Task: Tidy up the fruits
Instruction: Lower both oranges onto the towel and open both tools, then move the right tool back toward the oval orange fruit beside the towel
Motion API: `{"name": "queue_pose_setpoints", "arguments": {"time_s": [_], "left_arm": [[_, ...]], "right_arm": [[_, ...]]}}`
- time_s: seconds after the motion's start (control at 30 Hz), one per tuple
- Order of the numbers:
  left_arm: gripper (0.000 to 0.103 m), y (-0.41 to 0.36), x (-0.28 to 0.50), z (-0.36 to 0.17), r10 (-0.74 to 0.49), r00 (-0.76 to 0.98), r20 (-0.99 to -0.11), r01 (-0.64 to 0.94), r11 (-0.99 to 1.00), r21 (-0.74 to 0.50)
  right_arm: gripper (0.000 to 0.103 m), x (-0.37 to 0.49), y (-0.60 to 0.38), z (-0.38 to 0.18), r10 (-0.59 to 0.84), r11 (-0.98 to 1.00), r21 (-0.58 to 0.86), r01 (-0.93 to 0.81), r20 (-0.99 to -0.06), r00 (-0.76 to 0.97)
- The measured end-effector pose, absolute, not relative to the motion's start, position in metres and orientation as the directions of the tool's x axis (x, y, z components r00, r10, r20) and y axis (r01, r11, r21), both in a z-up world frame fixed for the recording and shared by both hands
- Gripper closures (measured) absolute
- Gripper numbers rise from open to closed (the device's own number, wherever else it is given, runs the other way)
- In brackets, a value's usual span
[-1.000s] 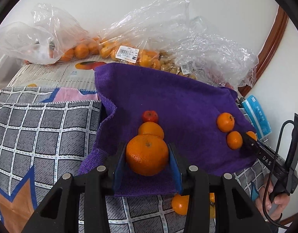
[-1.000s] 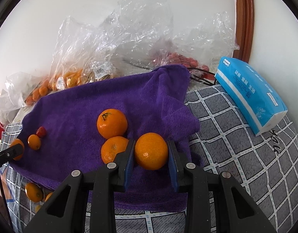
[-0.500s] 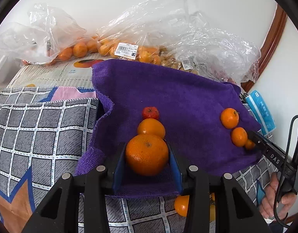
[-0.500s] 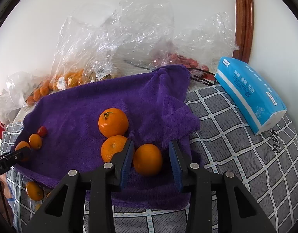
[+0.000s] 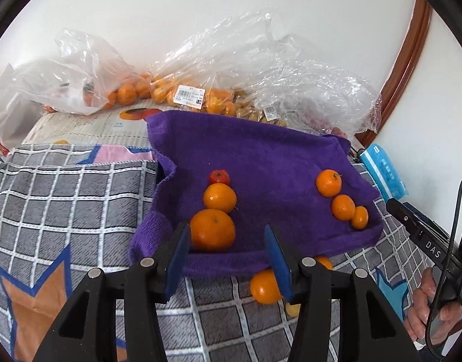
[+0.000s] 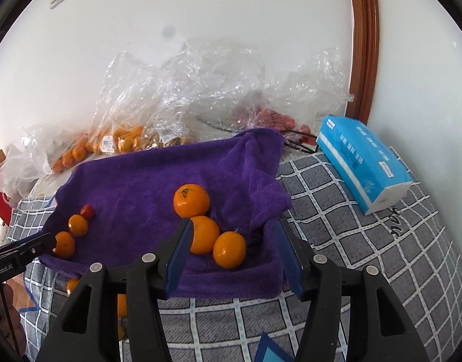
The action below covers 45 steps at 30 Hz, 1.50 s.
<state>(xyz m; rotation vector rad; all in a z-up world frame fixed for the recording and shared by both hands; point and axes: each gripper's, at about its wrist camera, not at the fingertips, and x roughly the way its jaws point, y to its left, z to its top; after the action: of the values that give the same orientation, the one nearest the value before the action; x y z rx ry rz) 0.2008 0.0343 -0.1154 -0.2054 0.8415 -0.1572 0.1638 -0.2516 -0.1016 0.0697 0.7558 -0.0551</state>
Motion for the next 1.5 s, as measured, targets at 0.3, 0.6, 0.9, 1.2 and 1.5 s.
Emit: {"name": "queue_pose_setpoints", "arguments": {"time_s": [0.3, 0.6, 0.9, 1.2, 1.5], "left_arm": [[0.055, 0.058, 0.141, -0.106, -0.180, 0.701, -0.690, 0.039, 0.976, -0.215], [0.055, 0.091, 0.101, -0.126, -0.161, 0.703, -0.693, -0.023, 0.968, -0.248], [0.055, 0.106, 0.094, -0.145, -0.182, 0.667, -0.722, -0.030, 0.962, -0.270], [0.055, 0.118, 0.112, -0.155, -0.165, 0.657, -0.736, -0.057, 0.962, -0.266], [0.052, 0.118, 0.115, -0.169, -0.208, 0.661, -0.721, -0.012, 0.958, -0.287]], "right_arm": [[0.042, 0.124, -0.224, -0.085, -0.018, 0.998, 0.036, 0.057, -0.667, 0.744], [0.042, 0.089, -0.204, -0.088, -0.025, 0.996, 0.049, 0.079, -0.679, 0.734], [0.042, 0.078, -0.190, -0.102, 0.010, 0.996, 0.071, 0.058, -0.712, 0.702], [0.049, 0.098, -0.178, -0.112, 0.040, 0.995, 0.088, 0.036, -0.726, 0.686], [0.056, 0.130, -0.157, -0.140, 0.114, 0.991, 0.132, -0.019, -0.768, 0.630]]}}
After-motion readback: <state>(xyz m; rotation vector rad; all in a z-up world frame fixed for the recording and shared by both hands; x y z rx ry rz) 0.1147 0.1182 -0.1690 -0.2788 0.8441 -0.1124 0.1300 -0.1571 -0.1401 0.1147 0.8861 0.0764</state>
